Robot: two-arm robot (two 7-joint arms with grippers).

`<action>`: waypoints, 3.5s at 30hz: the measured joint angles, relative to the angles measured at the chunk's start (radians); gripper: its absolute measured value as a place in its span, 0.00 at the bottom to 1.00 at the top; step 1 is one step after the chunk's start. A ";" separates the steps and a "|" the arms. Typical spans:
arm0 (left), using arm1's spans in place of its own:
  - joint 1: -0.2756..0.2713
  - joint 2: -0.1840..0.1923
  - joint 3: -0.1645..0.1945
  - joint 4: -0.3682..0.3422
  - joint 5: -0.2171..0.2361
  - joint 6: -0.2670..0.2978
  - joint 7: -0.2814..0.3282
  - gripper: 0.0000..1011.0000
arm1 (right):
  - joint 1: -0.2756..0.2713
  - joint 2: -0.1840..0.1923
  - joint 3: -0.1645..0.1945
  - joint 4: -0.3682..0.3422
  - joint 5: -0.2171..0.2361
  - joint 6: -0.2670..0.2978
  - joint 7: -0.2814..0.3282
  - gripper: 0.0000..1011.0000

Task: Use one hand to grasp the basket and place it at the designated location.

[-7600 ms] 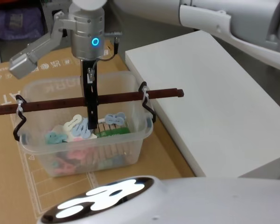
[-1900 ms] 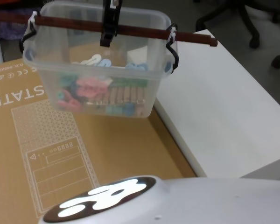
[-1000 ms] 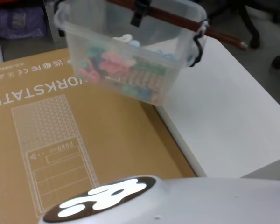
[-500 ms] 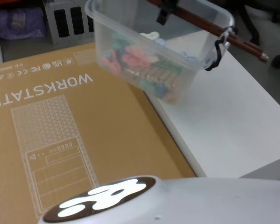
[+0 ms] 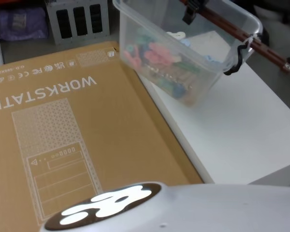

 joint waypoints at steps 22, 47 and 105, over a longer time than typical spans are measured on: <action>0.000 0.000 0.000 0.000 0.000 0.000 0.000 0.00 | -0.074 0.132 0.052 0.015 -0.004 0.094 -0.032 0.00; 0.000 0.000 0.000 0.000 0.000 0.000 0.000 0.00 | -0.190 0.179 0.076 0.045 0.028 0.147 -0.044 0.00; 0.000 0.000 0.000 0.000 0.000 0.000 0.000 0.00 | -0.271 0.049 0.089 0.253 0.017 0.070 0.002 0.56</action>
